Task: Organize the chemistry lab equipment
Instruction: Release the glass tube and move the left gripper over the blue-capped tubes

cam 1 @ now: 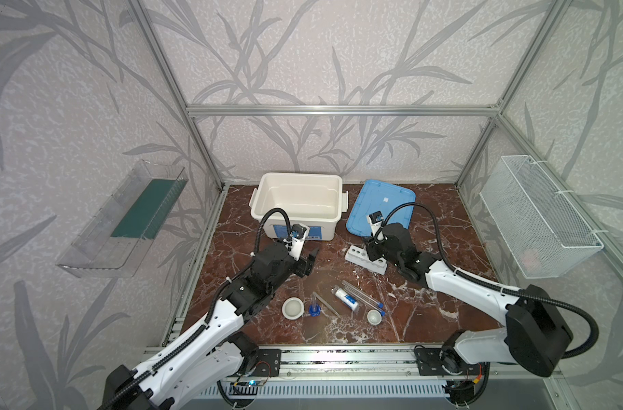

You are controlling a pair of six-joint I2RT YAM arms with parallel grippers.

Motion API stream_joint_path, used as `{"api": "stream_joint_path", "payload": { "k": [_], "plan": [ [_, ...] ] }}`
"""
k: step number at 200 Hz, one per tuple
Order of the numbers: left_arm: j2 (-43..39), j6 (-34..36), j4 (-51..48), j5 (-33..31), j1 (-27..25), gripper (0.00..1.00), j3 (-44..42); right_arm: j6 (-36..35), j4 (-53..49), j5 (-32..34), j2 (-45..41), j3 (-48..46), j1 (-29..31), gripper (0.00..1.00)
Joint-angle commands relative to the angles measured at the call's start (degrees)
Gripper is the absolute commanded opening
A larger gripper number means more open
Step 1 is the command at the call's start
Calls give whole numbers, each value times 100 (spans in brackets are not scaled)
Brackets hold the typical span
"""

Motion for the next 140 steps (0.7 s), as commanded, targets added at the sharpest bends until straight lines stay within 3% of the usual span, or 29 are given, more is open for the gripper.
{"api": "stream_joint_path", "payload": {
  "k": [1,46,89,140],
  "plan": [
    [127,276,-417,601,26,78,353,-173,-470,28,-516,230,-21,42],
    [591,1217,-1179,1663,-258,77,962,-354,-1381,18,-1329,646,-51,45],
    [1647,2390,-1642,1089,-1414,75,1461,-143,-2325,-507,-2098,820,-510,45],
    [2807,3100,-1486,965,-1920,73,1724,216,-3165,-1291,-2801,570,-1200,43]
  ]
}}
